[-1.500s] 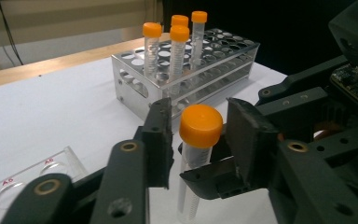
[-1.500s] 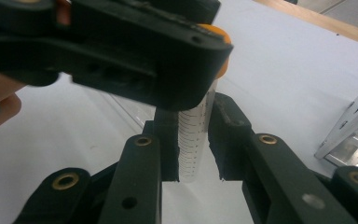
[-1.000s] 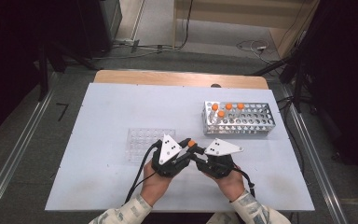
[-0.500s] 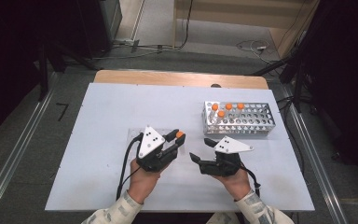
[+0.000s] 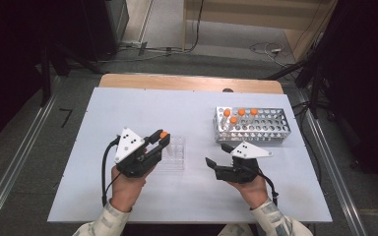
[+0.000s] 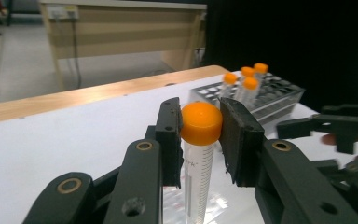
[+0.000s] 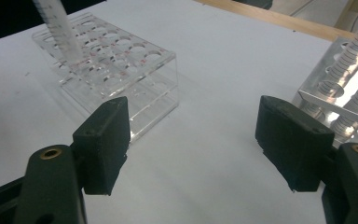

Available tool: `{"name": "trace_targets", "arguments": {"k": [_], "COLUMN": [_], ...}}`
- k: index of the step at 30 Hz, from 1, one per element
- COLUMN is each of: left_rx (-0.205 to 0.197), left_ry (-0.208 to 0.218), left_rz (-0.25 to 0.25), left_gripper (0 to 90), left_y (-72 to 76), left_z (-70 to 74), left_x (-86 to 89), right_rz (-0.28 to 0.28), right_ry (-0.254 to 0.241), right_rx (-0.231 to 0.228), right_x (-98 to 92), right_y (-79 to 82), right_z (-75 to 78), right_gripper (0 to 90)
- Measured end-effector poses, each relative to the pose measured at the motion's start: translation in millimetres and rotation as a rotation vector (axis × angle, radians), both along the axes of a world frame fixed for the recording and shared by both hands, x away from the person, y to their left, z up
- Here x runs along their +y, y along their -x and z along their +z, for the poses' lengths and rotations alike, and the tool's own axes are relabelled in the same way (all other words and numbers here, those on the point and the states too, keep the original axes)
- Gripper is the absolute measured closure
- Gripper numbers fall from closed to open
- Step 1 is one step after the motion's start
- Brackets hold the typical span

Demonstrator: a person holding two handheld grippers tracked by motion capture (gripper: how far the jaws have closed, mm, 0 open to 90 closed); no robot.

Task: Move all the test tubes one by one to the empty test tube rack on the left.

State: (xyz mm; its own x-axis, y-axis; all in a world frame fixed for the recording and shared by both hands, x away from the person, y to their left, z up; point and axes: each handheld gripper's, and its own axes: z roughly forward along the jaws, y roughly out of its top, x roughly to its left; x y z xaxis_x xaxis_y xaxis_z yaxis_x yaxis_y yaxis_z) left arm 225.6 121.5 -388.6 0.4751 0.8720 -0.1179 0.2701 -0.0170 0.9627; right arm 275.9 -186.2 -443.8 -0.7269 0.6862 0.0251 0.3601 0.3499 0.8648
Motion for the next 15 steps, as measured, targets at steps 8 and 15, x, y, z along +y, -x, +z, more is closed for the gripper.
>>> {"name": "trace_targets", "arguments": {"k": [8,15], "left_rx": [0.005,0.020], "left_ry": [-0.025,-0.051], "left_rz": [0.100,0.140], "left_gripper": [70.1,70.2], "left_y": [2.6,7.2], "left_z": [-2.3,-6.6], "left_x": [32.3,46.2], "right_rz": [-0.019,-0.027], "right_ry": [-0.005,-0.003], "right_rx": [-0.001,0.002], "right_x": [-7.0,-9.1], "right_y": [-3.0,-4.3], "right_z": [1.0,0.8], "right_gripper": [25.3,25.4]}}
